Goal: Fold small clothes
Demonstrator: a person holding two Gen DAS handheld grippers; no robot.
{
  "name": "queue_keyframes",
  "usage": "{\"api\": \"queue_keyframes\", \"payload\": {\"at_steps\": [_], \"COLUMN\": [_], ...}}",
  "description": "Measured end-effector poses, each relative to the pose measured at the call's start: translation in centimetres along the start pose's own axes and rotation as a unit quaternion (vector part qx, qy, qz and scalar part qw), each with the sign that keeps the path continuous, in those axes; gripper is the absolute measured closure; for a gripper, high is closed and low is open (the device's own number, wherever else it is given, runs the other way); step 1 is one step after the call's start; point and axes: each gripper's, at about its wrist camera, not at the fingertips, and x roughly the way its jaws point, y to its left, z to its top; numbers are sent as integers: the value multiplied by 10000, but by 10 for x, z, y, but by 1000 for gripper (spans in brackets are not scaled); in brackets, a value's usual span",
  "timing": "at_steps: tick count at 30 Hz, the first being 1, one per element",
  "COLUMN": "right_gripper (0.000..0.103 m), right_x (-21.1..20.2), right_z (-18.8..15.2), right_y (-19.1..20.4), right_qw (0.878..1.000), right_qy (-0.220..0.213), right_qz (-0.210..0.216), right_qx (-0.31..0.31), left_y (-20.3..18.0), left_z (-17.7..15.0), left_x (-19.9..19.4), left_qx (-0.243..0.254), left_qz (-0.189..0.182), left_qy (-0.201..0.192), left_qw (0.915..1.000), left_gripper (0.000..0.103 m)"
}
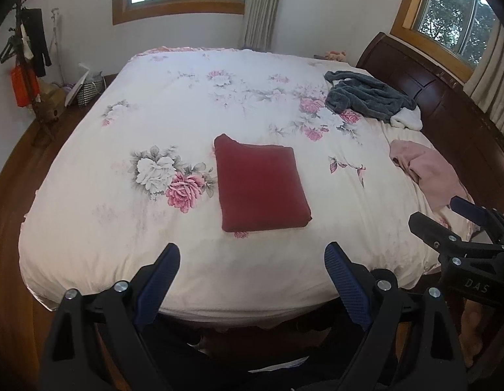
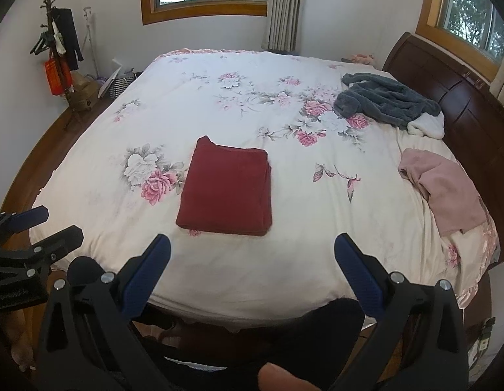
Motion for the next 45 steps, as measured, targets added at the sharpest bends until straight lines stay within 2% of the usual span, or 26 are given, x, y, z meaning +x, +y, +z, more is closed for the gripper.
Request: {"api": "queue_keyframes", "payload": {"at_steps": [45], "right_gripper": [3], "right_x": [8], "right_z": [22], "right_y": [-2], "right_qw": [9999], "right_qy": [-108], "right_qz": [36], "right_qx": [-66], "left_y": [11], "left_z": [24], "left_x": [-1], "left_qx": [43], "left_qz": [-23], "left_qy": [-2], "left_qw": [10000], "left_gripper": [13]}}
